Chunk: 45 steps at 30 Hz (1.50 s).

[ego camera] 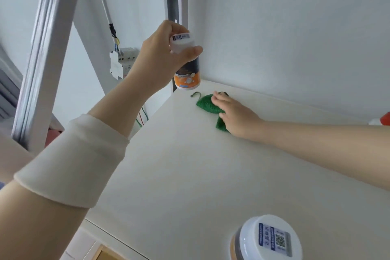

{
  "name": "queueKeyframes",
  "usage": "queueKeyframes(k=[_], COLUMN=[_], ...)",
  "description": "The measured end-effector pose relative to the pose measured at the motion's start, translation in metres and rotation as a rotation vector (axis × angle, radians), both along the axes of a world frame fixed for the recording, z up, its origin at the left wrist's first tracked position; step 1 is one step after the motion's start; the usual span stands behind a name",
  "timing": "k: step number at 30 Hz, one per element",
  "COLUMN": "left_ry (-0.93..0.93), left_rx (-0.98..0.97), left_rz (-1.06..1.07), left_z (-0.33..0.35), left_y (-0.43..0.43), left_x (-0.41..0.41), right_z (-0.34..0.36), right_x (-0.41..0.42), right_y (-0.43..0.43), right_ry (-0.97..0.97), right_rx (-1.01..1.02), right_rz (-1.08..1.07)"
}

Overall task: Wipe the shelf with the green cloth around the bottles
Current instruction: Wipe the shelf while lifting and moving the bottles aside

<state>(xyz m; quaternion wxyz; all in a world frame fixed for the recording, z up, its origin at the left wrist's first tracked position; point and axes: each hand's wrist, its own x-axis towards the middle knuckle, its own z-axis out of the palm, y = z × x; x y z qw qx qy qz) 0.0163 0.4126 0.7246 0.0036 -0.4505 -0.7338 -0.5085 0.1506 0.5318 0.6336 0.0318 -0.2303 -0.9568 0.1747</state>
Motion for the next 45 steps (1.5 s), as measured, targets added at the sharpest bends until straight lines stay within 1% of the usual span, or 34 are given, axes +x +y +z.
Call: queueKeyframes(k=[4,6,8,10,13,15,18,20,23,27,29,30,31,32,35,37,39,42,44,45], left_ry=[-0.018,-0.020,-0.026,-0.036,-0.042,-0.045,-0.050,-0.044,-0.048,-0.063,-0.060,-0.057,-0.049,-0.038,-0.022,-0.027,-0.037,-0.031,-0.025,-0.013], left_rx=[0.022,0.020,0.016,0.017,0.015,0.020,0.049,0.061,0.061,0.023,-0.015,-0.037,-0.059,-0.080,-0.115,-0.141,-0.173,-0.214,-0.237,-0.250], left_rz=[0.022,0.027,0.027,0.033,0.048,0.053,0.054,0.048,0.043,0.006,-0.046,-0.067,-0.079,-0.086,-0.124,-0.156,-0.192,-0.229,-0.265,-0.283], left_z=[0.006,0.007,0.006,0.004,0.002,0.002,0.003,0.004,0.005,0.004,0.002,0.000,-0.001,-0.003,-0.009,-0.014,-0.018,-0.027,-0.033,-0.036], left_y=[-0.004,-0.004,-0.003,-0.002,-0.003,-0.004,-0.005,-0.005,-0.002,0.004,0.010,0.014,0.019,0.023,0.035,0.041,0.045,0.052,0.057,0.059], left_x=[-0.005,-0.007,-0.009,-0.012,-0.017,-0.018,-0.019,-0.019,-0.017,-0.008,0.000,0.004,0.010,0.015,0.030,0.037,0.043,0.054,0.061,0.065], right_z=[0.000,0.002,0.006,0.005,0.003,0.002,-0.004,-0.004,-0.002,-0.008,-0.005,-0.003,-0.001,-0.001,-0.005,-0.002,0.001,0.000,0.000,0.000], right_x=[0.008,0.013,0.012,0.004,-0.020,-0.039,-0.068,-0.079,-0.073,-0.019,0.014,0.028,0.038,0.044,0.046,0.049,0.058,0.073,0.084,0.091], right_y=[-0.075,-0.082,-0.066,-0.033,0.024,0.051,0.061,0.046,-0.002,-0.066,-0.075,-0.072,-0.066,-0.056,-0.004,0.030,0.052,0.053,0.042,0.036], right_ry=[0.018,0.008,-0.010,0.006,0.051,0.065,0.048,0.047,0.057,0.111,0.075,0.051,0.040,0.043,0.068,0.044,0.025,0.032,0.017,0.005], right_rx=[-0.054,-0.113,-0.179,-0.151,-0.040,0.003,0.052,0.052,0.003,-0.038,-0.088,-0.107,-0.110,-0.103,-0.035,-0.013,-0.009,0.001,0.009,0.002], right_rz=[0.475,0.608,0.637,0.514,0.142,-0.047,-0.117,-0.051,0.168,0.550,0.643,0.638,0.589,0.496,0.099,-0.162,-0.361,-0.558,-0.618,-0.611])
